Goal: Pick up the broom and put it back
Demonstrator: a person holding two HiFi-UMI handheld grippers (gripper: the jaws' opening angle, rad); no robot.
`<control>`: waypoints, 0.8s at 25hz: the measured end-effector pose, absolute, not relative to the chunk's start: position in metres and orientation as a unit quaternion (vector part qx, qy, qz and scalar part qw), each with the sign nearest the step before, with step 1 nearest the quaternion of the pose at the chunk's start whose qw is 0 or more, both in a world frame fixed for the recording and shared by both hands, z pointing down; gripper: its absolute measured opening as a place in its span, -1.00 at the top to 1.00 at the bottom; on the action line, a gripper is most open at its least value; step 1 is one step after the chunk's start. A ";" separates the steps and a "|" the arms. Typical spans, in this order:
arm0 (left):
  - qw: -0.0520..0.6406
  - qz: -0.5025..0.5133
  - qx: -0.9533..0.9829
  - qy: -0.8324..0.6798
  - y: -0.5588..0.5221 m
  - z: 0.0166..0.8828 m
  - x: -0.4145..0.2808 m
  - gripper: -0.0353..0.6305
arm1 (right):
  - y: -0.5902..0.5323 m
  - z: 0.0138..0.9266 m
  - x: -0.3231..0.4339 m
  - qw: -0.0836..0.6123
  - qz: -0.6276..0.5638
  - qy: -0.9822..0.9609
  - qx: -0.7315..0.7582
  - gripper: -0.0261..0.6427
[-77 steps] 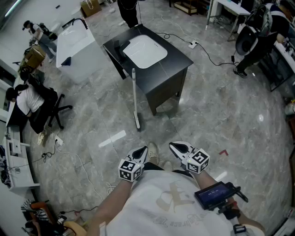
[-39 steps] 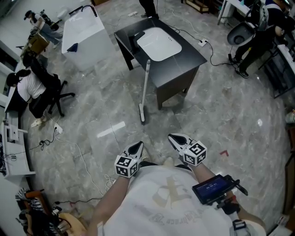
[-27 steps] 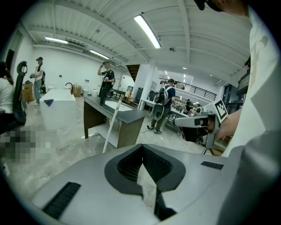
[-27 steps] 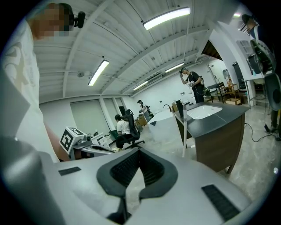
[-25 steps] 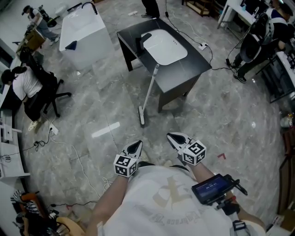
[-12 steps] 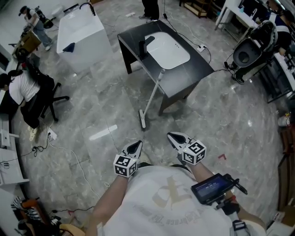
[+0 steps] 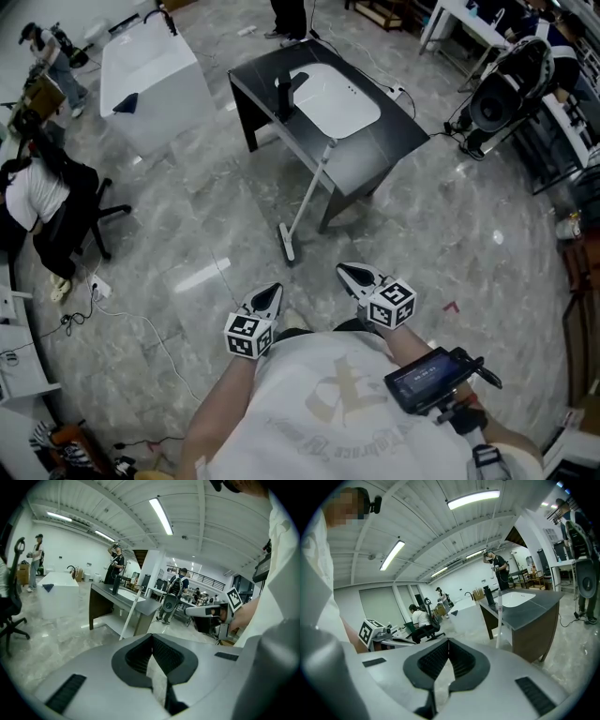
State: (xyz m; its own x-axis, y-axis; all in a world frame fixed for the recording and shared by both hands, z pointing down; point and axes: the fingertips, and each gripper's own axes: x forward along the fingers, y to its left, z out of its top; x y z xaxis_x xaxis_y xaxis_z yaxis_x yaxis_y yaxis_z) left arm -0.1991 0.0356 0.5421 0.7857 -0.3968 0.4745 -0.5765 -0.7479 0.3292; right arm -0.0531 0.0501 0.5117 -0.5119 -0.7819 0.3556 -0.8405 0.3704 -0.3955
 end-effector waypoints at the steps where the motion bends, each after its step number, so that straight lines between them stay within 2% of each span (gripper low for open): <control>1: 0.236 0.189 0.916 -0.265 0.036 0.542 -0.202 0.86 | 0.051 0.511 -0.055 0.053 0.271 -0.825 0.493 0.87; 20: 0.257 0.163 0.897 -0.322 0.028 0.549 -0.252 0.86 | 0.020 0.511 -0.102 0.100 0.252 -0.855 0.442 0.87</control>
